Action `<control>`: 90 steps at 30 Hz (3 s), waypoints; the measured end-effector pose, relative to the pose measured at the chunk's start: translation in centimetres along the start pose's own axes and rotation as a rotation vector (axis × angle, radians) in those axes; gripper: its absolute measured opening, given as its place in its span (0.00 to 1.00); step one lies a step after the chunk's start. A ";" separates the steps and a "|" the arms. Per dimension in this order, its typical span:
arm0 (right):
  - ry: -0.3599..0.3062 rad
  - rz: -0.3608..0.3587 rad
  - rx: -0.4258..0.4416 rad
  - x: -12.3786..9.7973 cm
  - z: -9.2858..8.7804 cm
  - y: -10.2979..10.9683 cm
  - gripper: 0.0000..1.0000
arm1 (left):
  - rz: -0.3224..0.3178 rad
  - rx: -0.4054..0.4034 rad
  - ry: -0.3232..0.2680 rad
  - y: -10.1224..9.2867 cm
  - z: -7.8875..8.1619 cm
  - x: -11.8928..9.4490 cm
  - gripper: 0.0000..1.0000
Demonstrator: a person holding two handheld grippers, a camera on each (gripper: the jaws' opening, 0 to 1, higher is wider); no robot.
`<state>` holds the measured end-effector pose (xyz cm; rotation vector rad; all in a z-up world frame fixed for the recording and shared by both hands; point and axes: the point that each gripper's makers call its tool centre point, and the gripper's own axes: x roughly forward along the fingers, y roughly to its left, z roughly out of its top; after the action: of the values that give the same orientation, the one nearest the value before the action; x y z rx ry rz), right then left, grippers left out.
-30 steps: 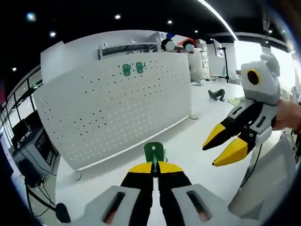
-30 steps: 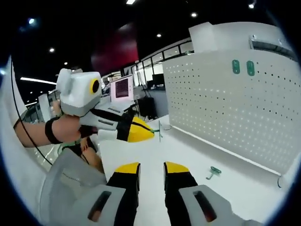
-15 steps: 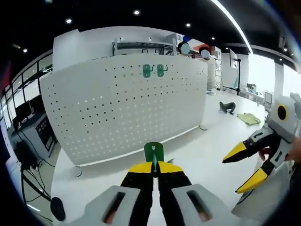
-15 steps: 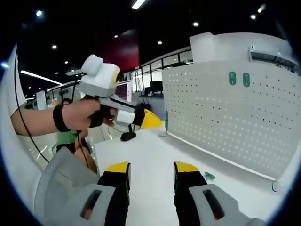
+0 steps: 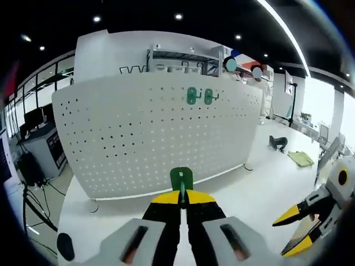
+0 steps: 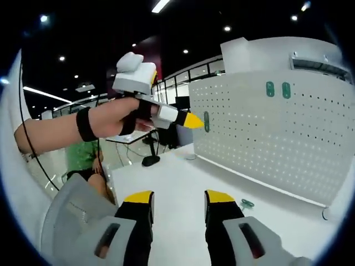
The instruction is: Insert the hook assembly into the mounting plate slot until the hook locks in place.
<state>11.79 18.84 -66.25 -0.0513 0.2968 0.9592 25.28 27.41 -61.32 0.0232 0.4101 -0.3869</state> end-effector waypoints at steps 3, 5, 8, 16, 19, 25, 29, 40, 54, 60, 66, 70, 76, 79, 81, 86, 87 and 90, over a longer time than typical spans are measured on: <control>0.007 -0.005 0.011 -0.2 -0.3 -0.1 0.37 | -0.006 -0.011 -0.009 0.0 0.8 0.5 0.02; 0.012 -0.006 0.010 -0.4 -0.4 -0.1 0.37 | -0.002 -0.011 -0.016 0.1 1.4 0.7 0.02; 0.019 -0.012 0.014 -0.8 -0.7 -0.2 0.37 | 0.008 -0.014 -0.023 0.4 2.1 1.0 0.02; 0.028 -0.025 0.006 -1.6 -1.0 -0.2 0.36 | 0.031 -0.031 -0.026 1.0 3.2 1.8 0.02; 0.022 -0.031 0.012 -1.9 -1.1 -0.4 0.36 | 0.043 -0.022 -0.027 1.1 3.5 2.2 0.02; 0.013 -0.047 0.021 -2.0 -1.1 -0.6 0.36 | 0.073 -0.024 -0.044 1.7 4.5 3.0 0.02; 0.010 -0.046 0.022 -1.8 -1.3 -0.3 0.36 | 0.081 -0.004 -0.048 1.7 5.1 3.5 0.02; 0.004 -0.055 0.006 -1.6 -1.5 0.0 0.42 | 0.106 0.032 -0.079 2.3 6.7 4.3 0.02; 0.005 -0.071 0.017 -1.9 -1.6 -0.4 0.43 | 0.127 0.032 -0.108 2.6 8.6 5.9 0.02; 0.023 -0.070 0.032 -2.0 -2.4 -0.3 0.43 | 0.137 0.015 -0.113 2.7 9.2 6.7 0.02; 0.022 -0.070 0.041 -2.1 -2.5 -0.2 0.43 | 0.141 0.014 -0.107 3.0 9.8 7.3 0.02; 0.028 -0.064 0.044 -1.9 -2.8 0.0 0.43 | 0.154 0.002 -0.111 3.6 10.4 7.7 0.02; 0.031 -0.065 0.046 -1.7 -2.9 0.0 0.43 | 0.174 0.018 -0.111 4.3 11.2 8.4 0.02; 0.026 -0.064 0.056 -1.7 -2.9 0.1 0.43 | 0.178 0.023 -0.110 4.6 11.6 8.7 0.02; 0.028 -0.066 0.057 -1.7 -2.9 0.0 0.43 | 0.184 0.036 -0.109 4.6 11.8 8.9 0.02; 0.021 -0.070 0.061 -1.7 -3.0 -0.1 0.42 | 0.189 0.020 -0.132 4.6 12.8 9.3 0.02; 0.022 -0.070 0.064 -1.7 -3.1 -0.1 0.42 | 0.194 0.024 -0.131 4.7 12.8 9.4 0.02; 0.022 -0.073 0.071 -1.8 -3.2 -0.1 0.42 | 0.197 0.019 -0.128 4.8 13.0 9.7 0.02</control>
<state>10.20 16.78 -68.88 -0.0081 0.3467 0.8752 40.24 27.08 -53.50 0.0563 0.2748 -0.1963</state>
